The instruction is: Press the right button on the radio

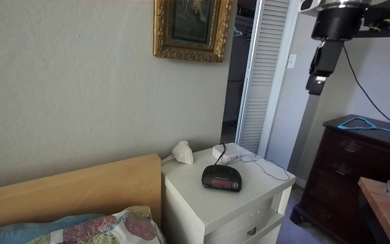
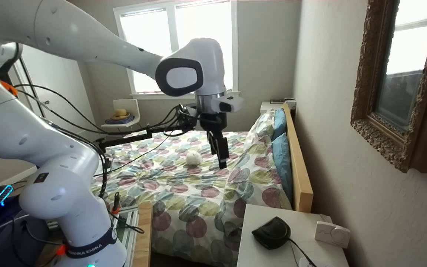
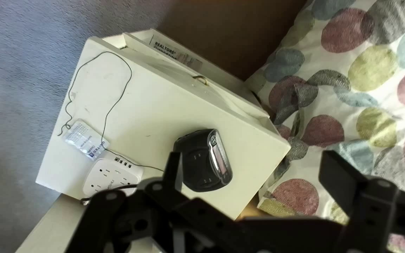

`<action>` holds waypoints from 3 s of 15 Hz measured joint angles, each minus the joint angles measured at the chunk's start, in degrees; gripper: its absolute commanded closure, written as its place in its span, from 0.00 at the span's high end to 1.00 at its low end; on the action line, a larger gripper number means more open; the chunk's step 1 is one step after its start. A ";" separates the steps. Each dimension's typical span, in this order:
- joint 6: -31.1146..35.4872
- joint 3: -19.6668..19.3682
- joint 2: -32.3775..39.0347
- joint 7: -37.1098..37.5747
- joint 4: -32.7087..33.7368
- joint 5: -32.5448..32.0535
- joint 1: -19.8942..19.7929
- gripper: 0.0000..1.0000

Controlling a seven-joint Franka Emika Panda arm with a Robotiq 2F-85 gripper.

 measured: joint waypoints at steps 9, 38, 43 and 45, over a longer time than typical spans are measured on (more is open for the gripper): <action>21.51 1.60 22.04 21.26 4.16 -0.03 -4.19 0.24; 41.04 -3.20 44.00 10.81 8.40 -0.71 -2.71 0.02; 42.43 -3.30 48.71 10.69 10.56 -0.71 -1.96 0.02; 42.44 -3.51 50.41 10.69 11.70 -0.71 -1.45 0.02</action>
